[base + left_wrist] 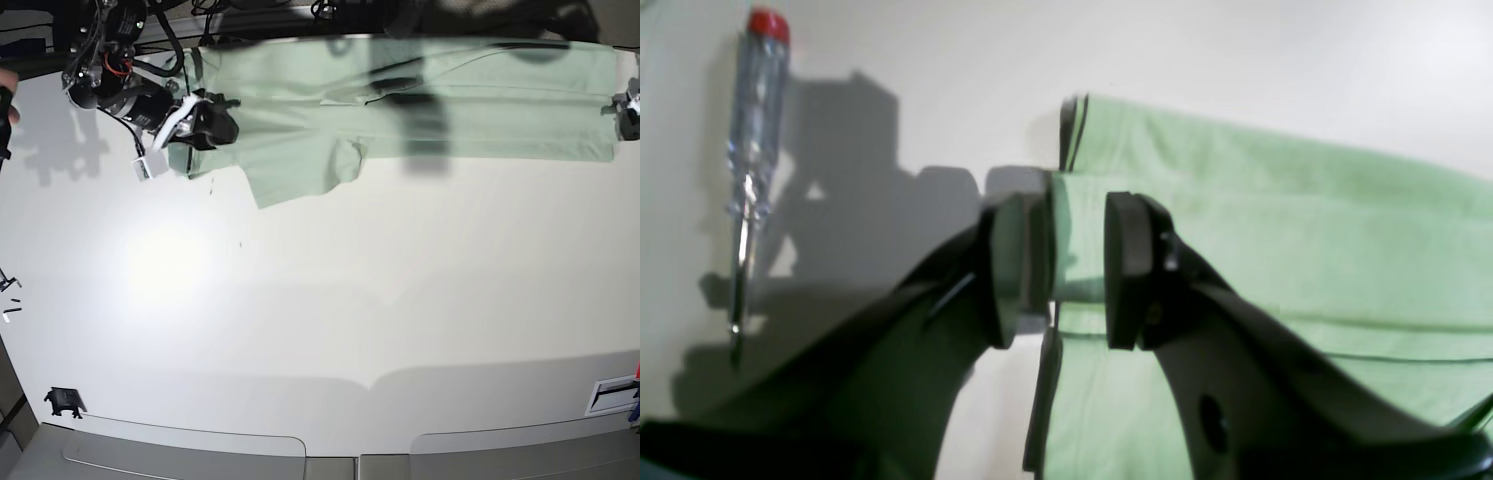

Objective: Fold the T-shirt properly
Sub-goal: 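Fold the hem with both grippers up onto the collar edge, then open the right gripper and lift it off the folded shirt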

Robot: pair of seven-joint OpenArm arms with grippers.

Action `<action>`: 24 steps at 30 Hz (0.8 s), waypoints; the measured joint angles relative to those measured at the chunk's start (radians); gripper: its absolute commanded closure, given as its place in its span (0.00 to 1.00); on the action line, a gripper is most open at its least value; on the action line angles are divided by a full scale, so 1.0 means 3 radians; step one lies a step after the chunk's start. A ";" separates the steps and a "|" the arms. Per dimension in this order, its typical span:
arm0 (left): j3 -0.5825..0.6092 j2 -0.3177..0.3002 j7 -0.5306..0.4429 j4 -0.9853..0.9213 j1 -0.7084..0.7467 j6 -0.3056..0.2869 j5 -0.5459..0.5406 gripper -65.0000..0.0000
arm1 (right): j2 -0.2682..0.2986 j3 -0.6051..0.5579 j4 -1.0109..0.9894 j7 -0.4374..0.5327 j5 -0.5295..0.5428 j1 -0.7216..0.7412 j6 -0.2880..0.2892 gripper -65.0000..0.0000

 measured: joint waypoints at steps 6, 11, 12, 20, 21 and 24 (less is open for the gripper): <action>-0.0401 0.0018 -0.0198 0.0179 -0.0001 0.0000 0.0001 0.71 | 0.0000 0.0000 0.0463 0.0201 0.0014 0.0028 0.0000 0.70; -0.0963 0.0009 -0.0483 0.0379 -0.0027 0.0001 -0.0001 0.71 | -0.0071 0.0000 0.0514 0.0300 -0.0125 0.0198 0.0001 0.70; -0.1044 0.0006 -0.0519 0.0394 -0.0025 0.0000 -0.0001 0.71 | -0.0125 0.0000 0.0506 0.0399 -0.0212 0.0214 0.0001 0.67; -0.1165 0.0003 -0.0478 0.0402 -0.0025 -0.0001 0.0000 0.71 | -0.0351 -0.0003 0.0067 0.0950 -0.0902 0.0451 0.0003 0.48; -0.1165 0.0005 -0.0479 0.0402 -0.0024 0.0000 -0.0001 0.71 | -0.0350 -0.0001 -0.0010 0.0960 -0.0951 0.0509 0.0003 0.48; -0.1165 0.0008 -0.0477 0.0402 -0.0025 -0.0001 -0.0001 0.71 | -0.0350 0.0000 -0.0318 0.0963 -0.0988 0.0692 0.0003 0.48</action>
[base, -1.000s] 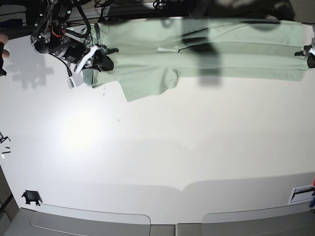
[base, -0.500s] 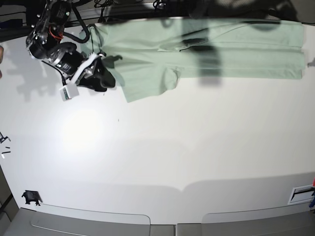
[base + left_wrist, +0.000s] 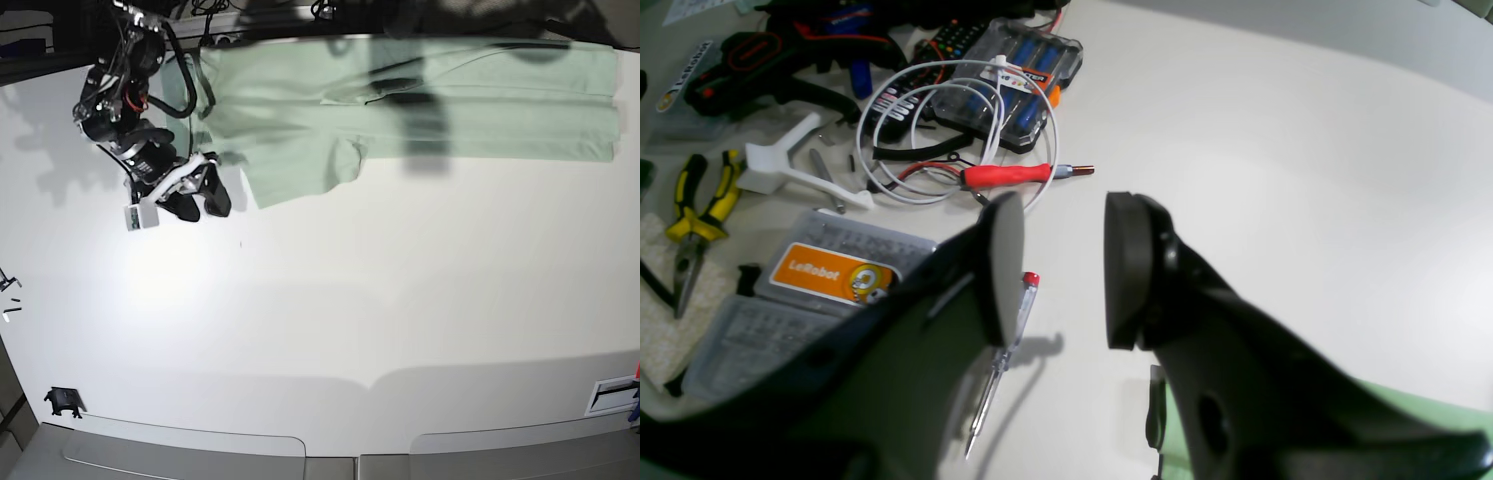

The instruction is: Fold the T-shirt properly

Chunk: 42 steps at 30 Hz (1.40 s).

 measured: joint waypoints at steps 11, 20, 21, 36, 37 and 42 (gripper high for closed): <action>0.0000 0.0001 -0.0001 0.0000 0.0000 0.0001 0.0000 0.71 | -0.0001 -0.0009 -0.0977 -0.0174 0.0006 0.0465 -0.0022 0.48; 0.0000 0.0107 0.0001 0.0000 0.0000 0.0001 0.0000 0.71 | 0.0000 -0.0680 -0.0997 -0.0123 -0.0390 0.0473 -0.0318 0.48; 0.0000 0.0121 0.0013 0.0000 0.0001 0.0000 0.0000 0.71 | 0.0000 -0.0752 -0.0996 -0.0102 -0.0421 0.0474 -0.0345 0.48; 0.0000 0.0122 0.0023 0.0000 0.0000 0.0001 0.0000 0.71 | 0.0010 -0.1027 -0.0994 -0.0223 -0.0394 0.0481 -0.0418 1.00; 0.0000 0.0122 0.0023 0.0000 0.0000 0.0001 0.0000 0.71 | 0.0010 -0.1026 -0.0994 -0.0277 -0.0301 0.0481 -0.0407 1.00; 0.0000 0.0122 0.0023 0.0000 0.0000 0.0001 0.0000 0.71 | 0.0009 -0.1029 -0.0858 -0.0605 0.0468 0.0472 -0.0038 1.00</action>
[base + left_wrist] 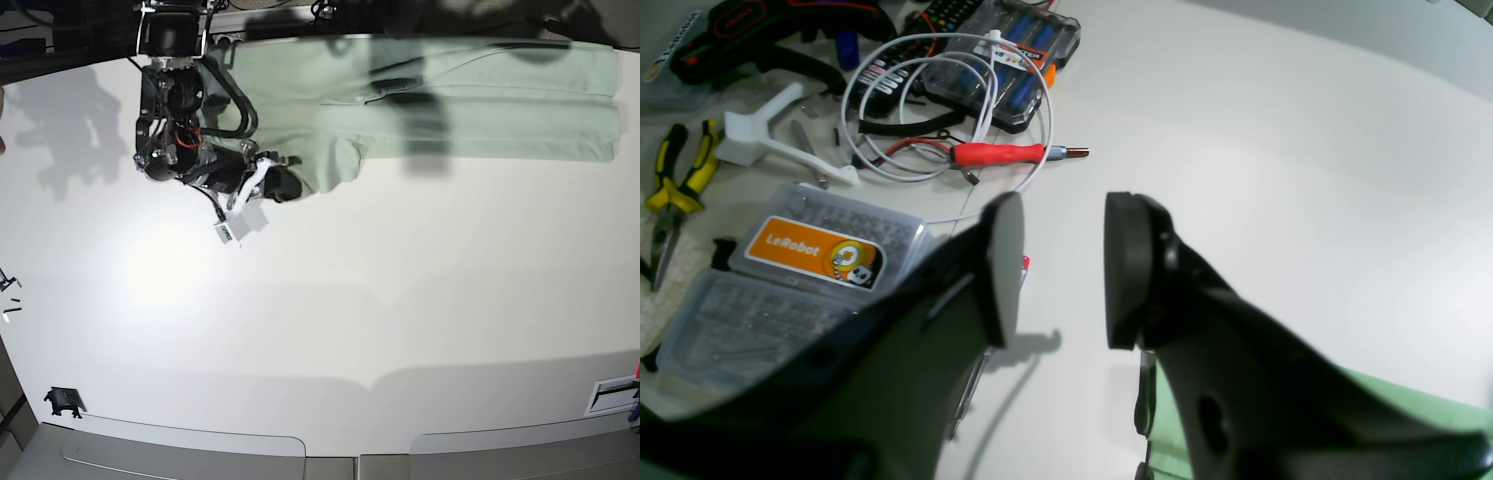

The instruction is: Fold the T-shirt properly

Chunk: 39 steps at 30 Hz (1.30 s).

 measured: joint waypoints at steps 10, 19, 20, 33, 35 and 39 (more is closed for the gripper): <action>0.0000 0.0001 0.0000 0.0000 0.0000 0.0000 0.0001 0.71 | -0.0276 0.0003 0.0346 -0.0868 0.1479 -0.0112 0.0037 1.00; 0.0000 0.0001 0.0000 0.0000 0.0000 0.0000 0.0001 0.71 | -0.0617 0.0005 0.0348 -0.0855 0.2098 -0.0715 0.0034 1.00; 0.0000 0.0001 0.0000 0.0000 0.0000 0.0000 0.0001 0.71 | -0.0617 0.0005 0.0350 -0.0857 0.2154 -0.0778 0.0036 1.00; 0.0000 0.0000 0.0000 0.0000 0.0000 0.0000 0.0000 0.71 | -0.0609 0.0020 0.0675 -0.0861 0.2148 -0.1333 0.0036 1.00; 0.0000 0.0000 0.0000 0.0000 0.0000 0.0000 0.0000 0.71 | -0.0609 0.0020 0.0800 -0.0858 0.2154 -0.1362 0.0036 1.00; 0.0000 0.0000 0.0000 0.0000 0.0000 0.0000 0.0000 0.71 | -0.0609 0.0020 0.0936 -0.0860 0.2082 -0.1367 0.0036 1.00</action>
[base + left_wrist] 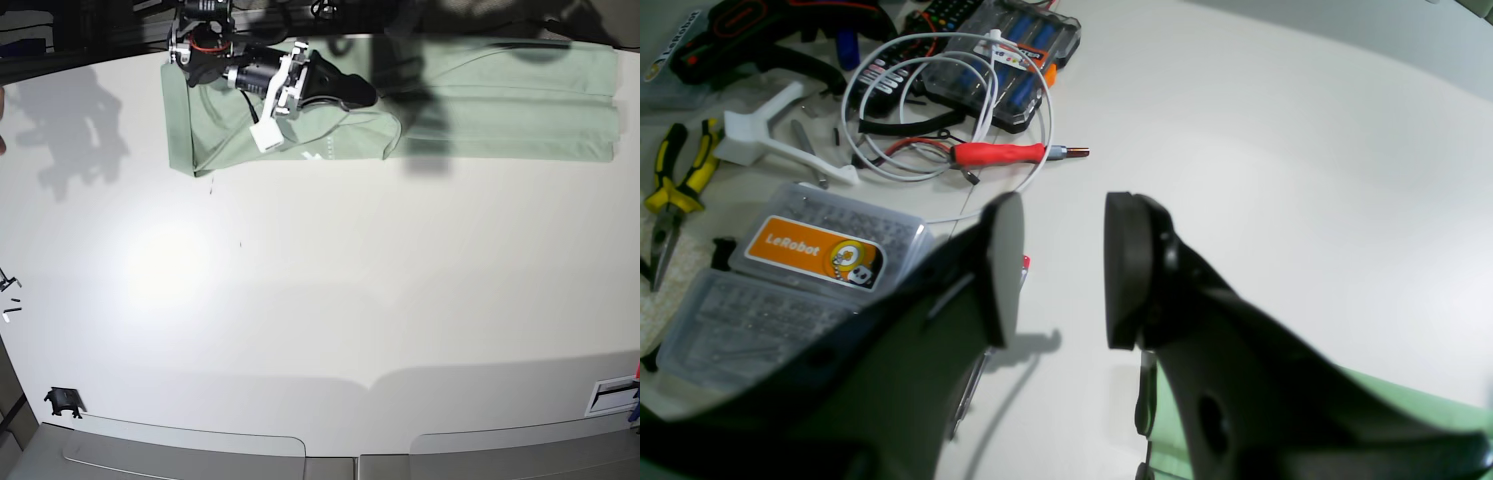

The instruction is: Fold the T-shirt properly

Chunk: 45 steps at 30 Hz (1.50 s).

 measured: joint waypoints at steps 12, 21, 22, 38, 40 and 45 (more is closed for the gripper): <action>0.0000 0.0000 0.0006 0.0000 0.0000 0.0000 0.0001 0.70 | 0.0001 0.0000 0.0075 -0.0010 -0.0186 -0.0128 0.0000 0.74; -0.0006 0.0306 0.0254 0.0000 0.0011 0.0003 -0.0197 0.60 | 0.0053 0.0001 0.0430 -0.0022 -0.0189 0.0079 0.0001 0.75; -0.0005 0.0364 0.0252 0.0000 0.0033 0.0005 -0.0197 0.58 | 0.0052 0.0009 0.0439 -0.0022 -0.0188 0.0142 0.0001 0.75; 0.0328 0.0703 0.0223 -0.0341 0.0154 -0.0041 -0.0423 0.54 | 0.0045 0.1143 0.0439 0.0535 -0.1759 0.0791 0.0000 0.75; 0.0430 0.0706 0.0187 -0.0470 0.0148 -0.0045 -0.0423 0.54 | 0.0071 0.1283 0.0439 0.0562 -0.1754 0.0795 0.0000 0.75; 0.0504 0.0710 0.0151 -0.0824 0.0019 -0.0145 -0.0421 0.44 | 0.0252 0.1429 0.0439 0.0556 -0.1750 0.0795 0.0000 0.75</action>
